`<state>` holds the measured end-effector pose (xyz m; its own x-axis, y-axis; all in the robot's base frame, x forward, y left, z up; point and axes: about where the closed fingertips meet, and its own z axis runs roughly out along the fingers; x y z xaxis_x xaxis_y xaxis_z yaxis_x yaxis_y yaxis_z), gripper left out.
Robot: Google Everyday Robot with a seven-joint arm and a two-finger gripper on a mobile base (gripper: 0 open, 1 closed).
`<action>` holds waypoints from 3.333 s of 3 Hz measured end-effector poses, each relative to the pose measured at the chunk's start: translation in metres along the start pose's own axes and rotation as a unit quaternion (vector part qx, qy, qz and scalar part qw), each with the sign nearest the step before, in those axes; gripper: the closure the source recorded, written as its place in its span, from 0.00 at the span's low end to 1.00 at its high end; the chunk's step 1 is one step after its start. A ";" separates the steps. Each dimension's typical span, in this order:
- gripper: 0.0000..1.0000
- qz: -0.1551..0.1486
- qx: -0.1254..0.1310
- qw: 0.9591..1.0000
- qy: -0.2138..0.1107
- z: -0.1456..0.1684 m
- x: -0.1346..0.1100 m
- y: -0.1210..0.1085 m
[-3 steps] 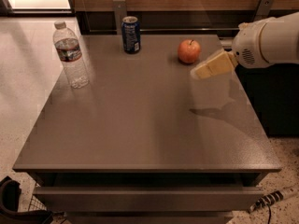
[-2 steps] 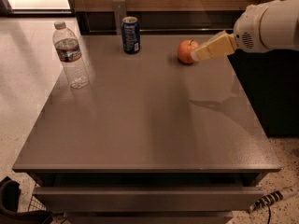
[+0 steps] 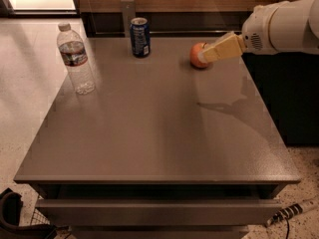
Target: Knock pepsi can over
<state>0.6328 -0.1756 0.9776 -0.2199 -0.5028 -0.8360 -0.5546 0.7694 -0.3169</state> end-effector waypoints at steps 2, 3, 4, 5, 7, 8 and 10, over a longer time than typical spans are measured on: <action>0.00 0.057 -0.118 0.985 -0.116 0.120 -0.046 0.027; 0.00 0.068 -0.148 0.977 -0.135 0.152 -0.060 0.041; 0.00 0.075 -0.160 0.974 -0.142 0.179 -0.070 0.054; 0.00 0.068 -0.150 0.977 -0.134 0.212 -0.078 0.071; 0.00 0.062 -0.117 0.982 -0.137 0.252 -0.081 0.073; 0.00 0.075 -0.117 0.980 -0.143 0.270 -0.079 0.072; 0.00 0.086 -0.136 0.977 -0.142 0.296 -0.084 0.082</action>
Offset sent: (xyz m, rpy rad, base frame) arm 0.1227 0.1207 -0.0306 0.3873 -0.0206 0.3069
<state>0.8431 0.0464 0.8894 -0.1175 -0.2163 -0.9692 -0.7307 0.6797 -0.0632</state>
